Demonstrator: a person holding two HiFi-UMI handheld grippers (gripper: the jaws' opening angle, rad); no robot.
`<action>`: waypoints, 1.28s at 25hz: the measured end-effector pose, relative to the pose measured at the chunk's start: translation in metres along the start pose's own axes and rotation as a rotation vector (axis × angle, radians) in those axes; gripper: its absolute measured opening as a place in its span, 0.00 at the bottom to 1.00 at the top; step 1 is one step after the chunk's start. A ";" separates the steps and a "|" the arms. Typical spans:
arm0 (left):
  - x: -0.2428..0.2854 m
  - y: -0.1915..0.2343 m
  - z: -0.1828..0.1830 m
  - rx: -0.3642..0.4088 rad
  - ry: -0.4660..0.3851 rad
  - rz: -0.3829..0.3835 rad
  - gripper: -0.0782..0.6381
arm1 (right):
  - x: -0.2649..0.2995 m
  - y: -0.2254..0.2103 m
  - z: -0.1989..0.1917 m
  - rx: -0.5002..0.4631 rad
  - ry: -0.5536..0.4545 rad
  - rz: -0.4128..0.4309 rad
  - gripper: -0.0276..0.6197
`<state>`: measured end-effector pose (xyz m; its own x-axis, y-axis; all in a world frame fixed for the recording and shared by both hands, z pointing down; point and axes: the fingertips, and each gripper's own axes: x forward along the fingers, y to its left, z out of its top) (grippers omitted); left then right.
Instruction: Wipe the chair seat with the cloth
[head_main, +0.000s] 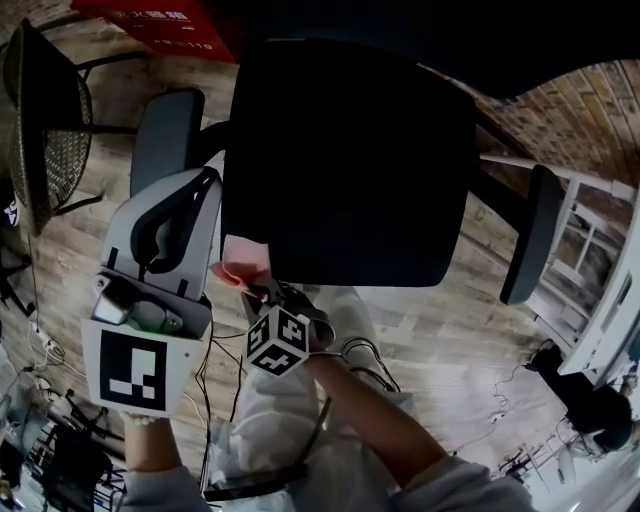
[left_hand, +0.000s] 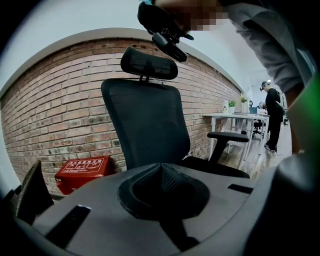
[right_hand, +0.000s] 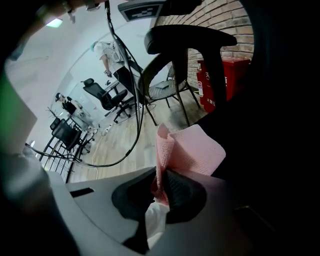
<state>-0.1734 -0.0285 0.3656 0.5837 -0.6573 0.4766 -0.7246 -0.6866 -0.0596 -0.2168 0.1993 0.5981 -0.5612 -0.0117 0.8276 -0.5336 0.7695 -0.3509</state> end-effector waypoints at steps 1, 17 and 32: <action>0.001 -0.001 0.000 0.004 0.002 -0.004 0.13 | 0.000 0.001 -0.002 -0.015 0.005 0.002 0.13; 0.031 -0.047 0.017 0.030 -0.008 -0.069 0.13 | -0.062 -0.066 -0.137 0.116 0.158 -0.175 0.13; 0.063 -0.114 0.038 0.060 -0.017 -0.156 0.13 | -0.183 -0.158 -0.290 0.260 0.284 -0.427 0.13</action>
<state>-0.0402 -0.0039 0.3690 0.6941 -0.5457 0.4695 -0.6013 -0.7981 -0.0386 0.1540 0.2649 0.6291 -0.0885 -0.0873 0.9922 -0.8336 0.5518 -0.0258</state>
